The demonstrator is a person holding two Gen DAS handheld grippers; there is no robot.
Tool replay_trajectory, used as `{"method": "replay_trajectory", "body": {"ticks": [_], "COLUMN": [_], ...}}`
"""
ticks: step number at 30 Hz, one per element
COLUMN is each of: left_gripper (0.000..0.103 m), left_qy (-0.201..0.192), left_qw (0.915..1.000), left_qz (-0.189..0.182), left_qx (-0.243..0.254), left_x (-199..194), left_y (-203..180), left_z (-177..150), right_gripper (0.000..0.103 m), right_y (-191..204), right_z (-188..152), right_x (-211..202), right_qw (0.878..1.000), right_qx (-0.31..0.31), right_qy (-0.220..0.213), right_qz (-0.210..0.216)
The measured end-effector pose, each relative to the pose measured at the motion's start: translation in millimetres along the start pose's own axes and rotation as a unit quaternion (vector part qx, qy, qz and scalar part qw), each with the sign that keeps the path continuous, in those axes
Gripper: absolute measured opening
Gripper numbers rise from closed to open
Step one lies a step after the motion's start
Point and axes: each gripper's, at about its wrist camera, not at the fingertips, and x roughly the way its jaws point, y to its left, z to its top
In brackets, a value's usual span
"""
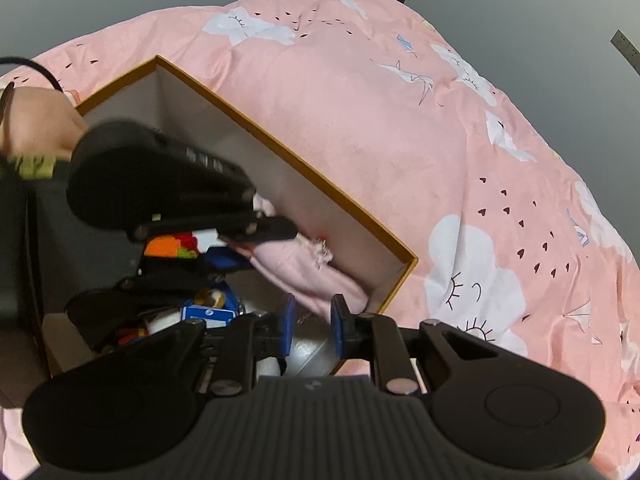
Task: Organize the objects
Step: 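Lower the pouch into the orange box with the left tool while the right tool releases the crocheted toy, then open the left tool and push the pink pouch down into the box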
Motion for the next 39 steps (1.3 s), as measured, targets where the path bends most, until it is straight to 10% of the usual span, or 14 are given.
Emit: {"method": "replay_trajectory", "body": {"ticks": [7,12,14,19,22,30,34,39], "left_gripper": [0.029,0.053,0.07,0.07,0.07,0.066,0.04,0.033], "left_qy": [-0.006,-0.006,-0.013,-0.011,0.012,0.101,0.112,0.098], "left_qw": [0.9994,0.9967,0.9937,0.9781,0.9365,0.7432,0.7137,0.7167], "left_qz": [-0.021,-0.05,-0.066,-0.108,-0.162,-0.294,-0.299,-0.311], "left_qx": [-0.026,-0.064,-0.089,-0.178,-0.311,-0.593,-0.624,-0.617], "left_x": [-0.7,-9.4,-19.3,-41.4,-39.9,6.9,34.5,39.3], "left_y": [4.0,13.8,20.7,41.2,65.8,99.6,111.5,107.3], "left_z": [-2.5,-6.4,-10.1,-23.4,-37.8,-80.1,-92.4,-83.1], "right_gripper": [0.019,0.022,0.019,0.017,0.017,0.018,0.018,0.018], "right_y": [-0.5,2.0,1.4,8.1,11.1,7.3,7.4,5.9], "right_z": [4.7,5.5,5.4,2.5,3.4,9.6,9.4,9.5], "right_x": [23.8,33.9,37.9,40.9,37.3,18.8,26.9,36.5], "right_qw": [1.0,1.0,0.999,0.999,0.998,0.999,0.999,0.999], "right_qx": [0.009,0.012,0.017,0.007,0.005,0.005,0.001,0.007], "right_qy": [0.01,0.013,0.024,0.039,0.045,0.033,0.043,0.046], "right_qz": [0.004,0.006,0.014,0.029,0.033,0.032,0.027,0.025]}}
